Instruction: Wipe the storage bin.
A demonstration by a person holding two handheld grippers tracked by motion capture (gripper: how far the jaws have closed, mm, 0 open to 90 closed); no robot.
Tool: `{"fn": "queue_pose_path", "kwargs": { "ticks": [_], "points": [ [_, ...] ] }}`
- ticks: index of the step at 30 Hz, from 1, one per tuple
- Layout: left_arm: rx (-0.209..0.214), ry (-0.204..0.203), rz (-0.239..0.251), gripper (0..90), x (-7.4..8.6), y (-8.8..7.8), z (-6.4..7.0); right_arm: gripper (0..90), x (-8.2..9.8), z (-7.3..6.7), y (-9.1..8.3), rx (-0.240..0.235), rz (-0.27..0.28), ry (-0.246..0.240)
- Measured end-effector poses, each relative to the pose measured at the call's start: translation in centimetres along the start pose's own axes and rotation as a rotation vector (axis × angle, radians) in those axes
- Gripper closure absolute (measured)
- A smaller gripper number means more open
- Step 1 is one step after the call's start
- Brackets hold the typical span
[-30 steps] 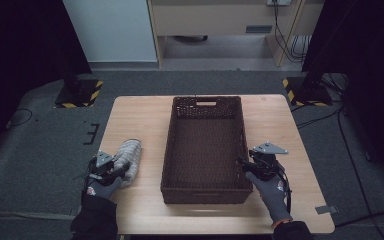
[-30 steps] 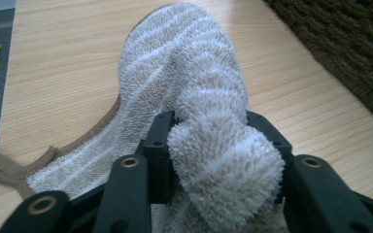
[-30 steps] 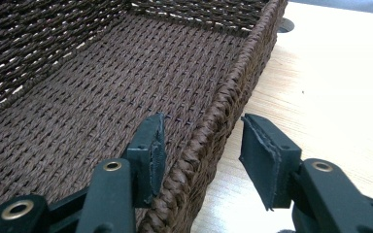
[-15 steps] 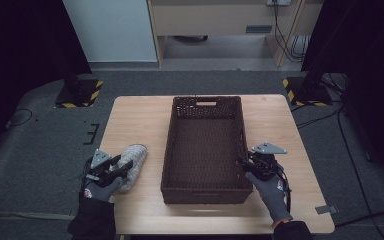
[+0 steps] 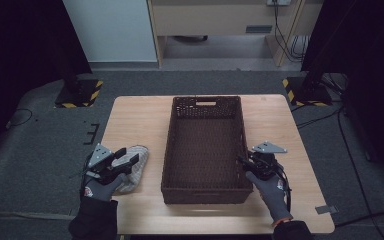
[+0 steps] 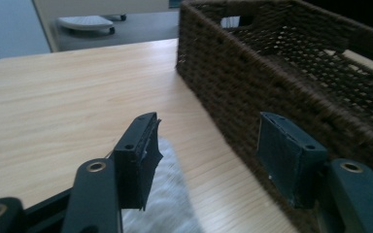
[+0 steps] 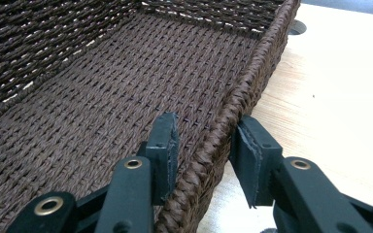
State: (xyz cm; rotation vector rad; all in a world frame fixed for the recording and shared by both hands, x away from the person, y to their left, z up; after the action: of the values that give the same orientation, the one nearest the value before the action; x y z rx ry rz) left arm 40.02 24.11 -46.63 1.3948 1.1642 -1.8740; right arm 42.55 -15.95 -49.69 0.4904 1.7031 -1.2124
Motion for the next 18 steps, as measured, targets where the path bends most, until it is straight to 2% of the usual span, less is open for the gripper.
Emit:
{"fn": "queue_pose_path", "kwargs": {
  "ticks": [8, 13, 17, 18],
  "points": [
    [0.082, 0.024, 0.011, 45.5, -2.2, 2.5, 4.0, 63.5, -0.1, 0.3, 0.2, -0.011, 0.005, -0.004],
    [0.105, 0.04, -0.037, 51.1, -1.3, 4.2, 5.9, 61.0, -0.2, 0.3, 0.2, -0.01, 0.011, -0.011],
    [0.123, 0.05, -0.068, 54.2, -0.1, 4.9, 6.7, 55.4, -0.2, 0.4, 0.0, -0.029, 0.017, -0.009],
    [0.129, 0.042, -0.062, 54.4, 0.1, 5.0, 6.8, 54.9, -0.3, 0.4, -0.2, -0.032, 0.022, -0.003]
  ]
}}
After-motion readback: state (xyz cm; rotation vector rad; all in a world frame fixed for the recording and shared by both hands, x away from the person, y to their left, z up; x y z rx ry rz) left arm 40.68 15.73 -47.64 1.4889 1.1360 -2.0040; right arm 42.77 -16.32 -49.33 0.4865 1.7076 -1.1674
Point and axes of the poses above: each handheld gripper's, and its own axes: y roughly forward along the jaws, x roughly out of its underside, z roughly to its right, the point moved 7 cm from there along y, roughly forward along the jaws, and after that the axes turned 5 degrees about z, right-handed, at the moved point
